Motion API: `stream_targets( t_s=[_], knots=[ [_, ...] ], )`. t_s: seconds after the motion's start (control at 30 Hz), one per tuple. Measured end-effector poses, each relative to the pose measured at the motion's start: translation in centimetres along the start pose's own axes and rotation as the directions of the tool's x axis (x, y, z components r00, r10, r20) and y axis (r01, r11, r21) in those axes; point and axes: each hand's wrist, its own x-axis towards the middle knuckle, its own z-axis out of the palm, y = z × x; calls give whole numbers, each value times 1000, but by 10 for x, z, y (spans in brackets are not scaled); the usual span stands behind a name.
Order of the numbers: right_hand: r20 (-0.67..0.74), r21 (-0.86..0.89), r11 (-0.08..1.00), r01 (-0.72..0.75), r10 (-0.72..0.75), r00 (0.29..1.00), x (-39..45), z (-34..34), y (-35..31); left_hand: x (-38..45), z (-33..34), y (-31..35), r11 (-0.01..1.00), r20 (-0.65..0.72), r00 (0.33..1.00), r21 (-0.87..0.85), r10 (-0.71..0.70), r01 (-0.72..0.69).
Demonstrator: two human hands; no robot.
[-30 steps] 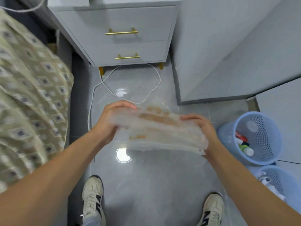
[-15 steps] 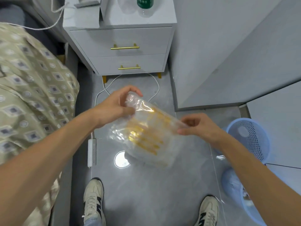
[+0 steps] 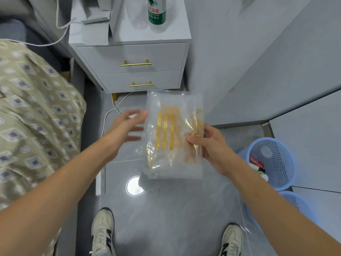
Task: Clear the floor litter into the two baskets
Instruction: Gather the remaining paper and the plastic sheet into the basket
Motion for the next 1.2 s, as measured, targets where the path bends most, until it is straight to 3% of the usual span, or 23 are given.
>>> stream_targets(
  t_s=[0.07, 0.27, 0.5, 0.63, 0.73, 0.83, 0.97, 1.1, 1.2],
  knots=[
    [3, 42, 999, -14, 14, 1000, -1, 3, -4, -16, 10, -10, 999, 202, 979, -22, -35, 40],
    [70, 24, 998, -53, 52, 996, -4, 1, -2, -23, 23, -7, 991, 144, 986, -120, 85, -68],
    [144, 347, 936, -51, 1, 990, -8, -10, -3, -27, 20, -4, 953, 245, 968, -303, 58, 20],
    [94, 306, 952, -30, 1, 996, -12, -17, -4, -23, 16, -7, 926, 274, 962, -364, 6, 98],
    [83, 132, 991, -4, -7, 997, -14, -22, -4, -20, 15, -6, 968, 302, 953, -242, 15, 62],
    [29, 34, 998, 60, -61, 998, -12, -28, 4, -19, 25, -2, 998, 252, 967, -48, 46, -35],
    [-127, -50, 996, 67, -73, 989, -12, -37, 21, -19, 49, 0, 996, 100, 991, 25, 87, -90],
    [-352, -34, 986, 161, -162, 922, -17, -44, 36, -6, 82, -7, 994, -6, 996, 61, 87, -86],
    [-523, 60, 980, 189, -131, 842, -30, -61, 54, 0, 116, -9, 990, -11, 995, 101, 98, -97]
  ],
)
